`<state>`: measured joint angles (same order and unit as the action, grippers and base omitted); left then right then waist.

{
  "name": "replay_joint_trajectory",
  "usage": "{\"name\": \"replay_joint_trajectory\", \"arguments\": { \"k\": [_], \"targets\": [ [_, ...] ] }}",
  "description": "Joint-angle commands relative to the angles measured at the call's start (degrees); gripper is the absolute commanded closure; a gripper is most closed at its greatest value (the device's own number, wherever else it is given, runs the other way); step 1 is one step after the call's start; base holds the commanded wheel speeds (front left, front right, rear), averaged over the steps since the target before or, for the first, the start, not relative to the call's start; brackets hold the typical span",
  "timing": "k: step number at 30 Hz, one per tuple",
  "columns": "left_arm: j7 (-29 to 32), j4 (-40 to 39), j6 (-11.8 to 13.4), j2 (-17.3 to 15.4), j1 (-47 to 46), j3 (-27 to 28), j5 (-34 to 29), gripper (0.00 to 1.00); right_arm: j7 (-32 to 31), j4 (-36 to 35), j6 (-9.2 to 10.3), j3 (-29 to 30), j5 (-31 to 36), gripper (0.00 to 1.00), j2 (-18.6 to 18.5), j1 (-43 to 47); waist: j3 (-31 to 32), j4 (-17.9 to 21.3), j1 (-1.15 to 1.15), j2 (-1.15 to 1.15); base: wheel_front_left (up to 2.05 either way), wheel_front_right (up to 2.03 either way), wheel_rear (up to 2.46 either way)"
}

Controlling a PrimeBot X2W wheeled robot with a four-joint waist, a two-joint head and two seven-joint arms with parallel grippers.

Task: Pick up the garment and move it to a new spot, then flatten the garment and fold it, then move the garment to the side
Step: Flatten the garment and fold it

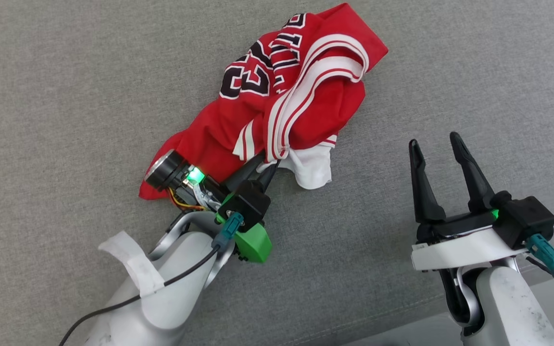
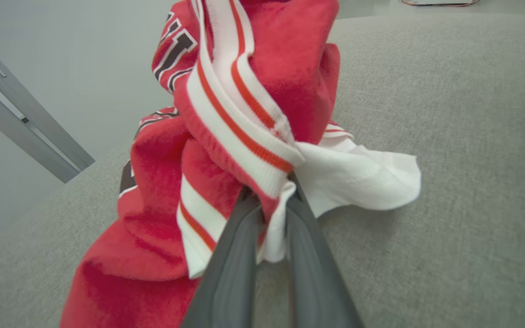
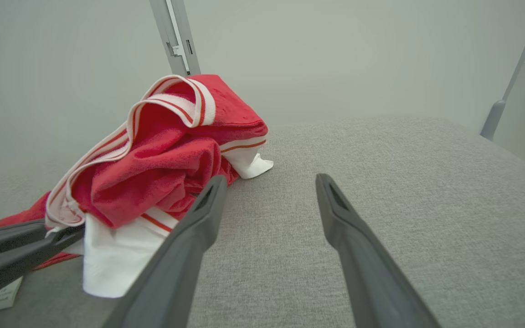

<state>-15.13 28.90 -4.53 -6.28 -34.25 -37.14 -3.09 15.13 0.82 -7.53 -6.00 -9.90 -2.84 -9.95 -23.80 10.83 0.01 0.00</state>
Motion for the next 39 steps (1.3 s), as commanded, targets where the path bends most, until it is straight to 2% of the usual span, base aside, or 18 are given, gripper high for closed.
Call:
{"name": "replay_joint_trajectory", "arguments": {
  "k": [1,4,10,16,21,23,28,33,37,39],
  "targets": [
    [0.0,-1.6,-0.3,-0.9,-1.4,-0.2,0.5,1.00,0.0,-0.4,0.08,0.2,-0.4,0.00,-0.1,-1.1,0.1,0.5,-0.01,0.00,0.00,0.00,0.00],
    [0.0,-4.3,-1.2,-1.1,-2.2,-0.8,2.0,1.00,0.0,-0.3,0.08,0.1,-0.6,0.00,-0.1,-0.8,1.3,0.8,-0.01,0.00,0.00,0.00,0.00],
    [0.7,-6.8,-2.7,1.2,-6.3,-0.3,11.1,1.00,0.0,0.6,0.08,-1.9,-0.4,0.00,-0.1,1.3,5.2,1.6,-0.01,0.00,0.00,0.00,0.00],
    [4.8,-8.2,-2.9,2.8,-17.1,-4.6,23.8,1.00,0.0,2.2,0.08,-5.1,-0.8,0.00,-0.1,3.2,10.4,3.9,-0.01,0.00,0.00,0.00,0.00],
    [5.6,-6.9,-3.0,3.3,-27.8,-3.0,31.8,1.00,0.0,2.6,0.08,-6.2,-0.9,0.00,-0.1,4.8,14.1,6.2,-0.01,0.00,0.00,0.00,0.00],
    [5.1,-5.7,-2.4,3.4,-32.2,-2.0,34.5,1.00,0.0,2.9,0.08,-6.5,-0.6,0.00,-0.1,5.4,15.3,7.1,-0.01,0.00,0.00,0.00,0.00],
    [4.0,-1.8,1.0,3.4,-38.8,-1.7,40.0,1.00,0.0,2.9,0.08,-6.0,-0.1,0.00,-0.1,7.1,17.0,7.5,-0.01,0.00,0.00,0.00,0.00],
    [4.2,1.2,1.8,2.9,-30.8,-2.2,44.1,1.00,0.0,2.6,0.08,-4.1,0.2,0.00,-0.1,8.6,17.3,5.3,-0.01,0.00,0.00,0.00,0.00],
    [3.0,0.6,2.3,-1.2,-17.4,-3.5,45.1,1.00,0.0,2.5,0.08,-2.7,0.8,0.00,-0.1,9.7,17.7,3.5,-0.01,0.00,0.00,0.00,0.00],
    [2.0,-0.2,3.5,-3.6,-9.4,-2.9,46.5,1.00,0.0,2.4,0.08,-2.0,1.3,0.00,-0.1,9.9,17.6,2.4,-0.01,0.00,0.00,0.00,0.00]
  ]
}}
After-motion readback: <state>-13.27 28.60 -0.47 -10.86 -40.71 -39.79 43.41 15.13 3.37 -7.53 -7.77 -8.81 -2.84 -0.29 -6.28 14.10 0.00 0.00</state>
